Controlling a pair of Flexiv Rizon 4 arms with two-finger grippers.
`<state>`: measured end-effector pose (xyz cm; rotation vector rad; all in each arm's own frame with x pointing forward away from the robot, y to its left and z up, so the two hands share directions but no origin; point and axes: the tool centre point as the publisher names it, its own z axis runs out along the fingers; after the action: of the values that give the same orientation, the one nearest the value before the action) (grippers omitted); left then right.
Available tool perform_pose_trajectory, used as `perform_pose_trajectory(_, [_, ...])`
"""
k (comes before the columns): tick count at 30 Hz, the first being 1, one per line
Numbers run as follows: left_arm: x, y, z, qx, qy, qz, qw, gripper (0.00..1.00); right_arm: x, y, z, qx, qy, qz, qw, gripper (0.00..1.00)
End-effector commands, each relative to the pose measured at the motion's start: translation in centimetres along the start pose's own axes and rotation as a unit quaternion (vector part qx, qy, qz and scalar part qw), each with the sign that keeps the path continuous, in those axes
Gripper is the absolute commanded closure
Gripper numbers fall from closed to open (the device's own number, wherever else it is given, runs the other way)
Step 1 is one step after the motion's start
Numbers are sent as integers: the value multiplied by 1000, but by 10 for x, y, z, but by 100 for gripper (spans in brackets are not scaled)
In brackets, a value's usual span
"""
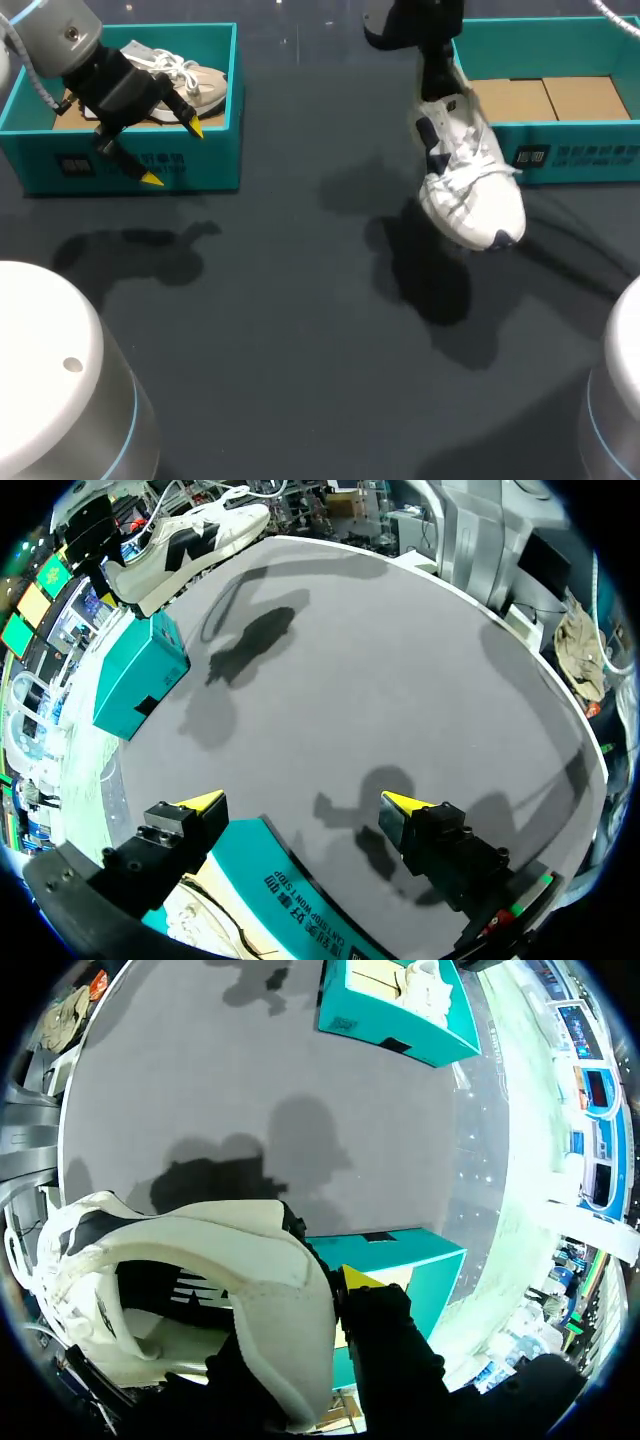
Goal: Take the shoe out of the shoebox, open the shoe tongue, remove and reinsert the insole, then place the shoe into the shoebox
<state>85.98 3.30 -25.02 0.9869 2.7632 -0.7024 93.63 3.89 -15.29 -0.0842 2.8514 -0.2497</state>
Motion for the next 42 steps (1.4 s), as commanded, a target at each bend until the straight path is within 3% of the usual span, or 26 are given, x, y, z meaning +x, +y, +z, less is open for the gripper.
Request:
perform_pose_trajectory(1, [0,0,0,-1,1,0,1000,0,-29,-54,-2,-26,-6,-14,1000,100])
perform_pose_trajectory(2, [0,0,0,-1,1,0,1000,0,-35,-64,0,-40,-15,-16,999,100])
perform_pose_trajectory(17, [0,0,0,-1,1,0,1000,0,-35,-64,0,-40,-15,-16,999,100])
perform_pose_trajectory(22, [0,0,0,-1,1,0,1000,0,-62,-114,9,-11,-19,-14,1000,100])
perform_pose_trajectory(29, [0,0,0,-1,1,0,1000,0,-102,-189,25,-3,-23,-22,999,100])
perform_pose_trajectory(37, [0,0,0,-1,1,0,1000,0,-138,-261,46,11,-12,-1,1000,100])
perform_pose_trajectory(39, [0,0,0,-1,1,0,1000,0,-141,-273,52,17,-8,7,1000,100])
perform_pose_trajectory(42, [0,0,0,-1,1,0,1000,0,-141,-273,52,17,-8,7,1000,100])
